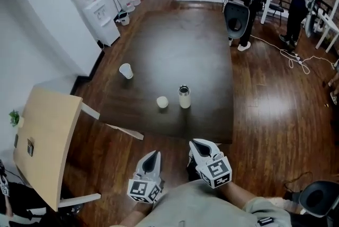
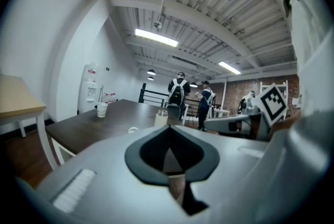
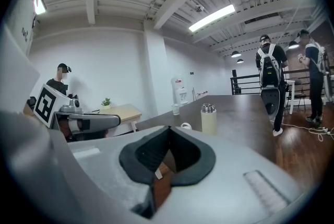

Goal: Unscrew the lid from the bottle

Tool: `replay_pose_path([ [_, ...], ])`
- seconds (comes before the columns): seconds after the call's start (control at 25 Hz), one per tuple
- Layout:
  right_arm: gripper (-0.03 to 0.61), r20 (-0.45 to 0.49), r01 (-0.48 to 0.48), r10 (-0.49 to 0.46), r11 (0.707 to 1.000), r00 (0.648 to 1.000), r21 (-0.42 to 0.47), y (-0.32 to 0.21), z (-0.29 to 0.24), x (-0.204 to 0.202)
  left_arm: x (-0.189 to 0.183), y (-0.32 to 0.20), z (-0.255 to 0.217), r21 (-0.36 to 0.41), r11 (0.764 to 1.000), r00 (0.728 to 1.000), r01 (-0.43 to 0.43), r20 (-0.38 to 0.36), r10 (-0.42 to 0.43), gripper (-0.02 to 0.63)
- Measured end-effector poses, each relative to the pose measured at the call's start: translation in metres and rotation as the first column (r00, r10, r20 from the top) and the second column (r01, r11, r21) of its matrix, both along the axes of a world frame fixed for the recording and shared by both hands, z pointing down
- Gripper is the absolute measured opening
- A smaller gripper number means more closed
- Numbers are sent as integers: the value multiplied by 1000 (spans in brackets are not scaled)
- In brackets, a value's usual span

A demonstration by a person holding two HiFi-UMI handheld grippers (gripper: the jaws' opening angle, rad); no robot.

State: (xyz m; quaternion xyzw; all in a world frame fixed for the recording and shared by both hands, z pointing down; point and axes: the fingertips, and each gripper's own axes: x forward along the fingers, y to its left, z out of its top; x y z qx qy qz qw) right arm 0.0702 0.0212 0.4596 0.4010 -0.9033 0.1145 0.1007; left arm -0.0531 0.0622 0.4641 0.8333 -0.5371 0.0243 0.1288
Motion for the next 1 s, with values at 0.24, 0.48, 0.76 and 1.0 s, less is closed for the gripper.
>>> replay_pose_path([
  [0.24,0,-36,25,-25,1000,999,4,59,-17,9,5,52,-13,35,999,999,14,-38,-13,2],
  [0.48,0,-67,93,-92,996,993,8,84,-27,11,17,89,-22,52,997,995,51,-93,-46,2],
  [0.76,0,-19,105,-103,990,994,92,93,-50,34,22,103,-36,79,990,989,121,-95,-113,2],
  [1.0,0,9,77,-79,987,997,144,122,-72,83,67,124,-51,110,985,990,129,-78,-121,2],
])
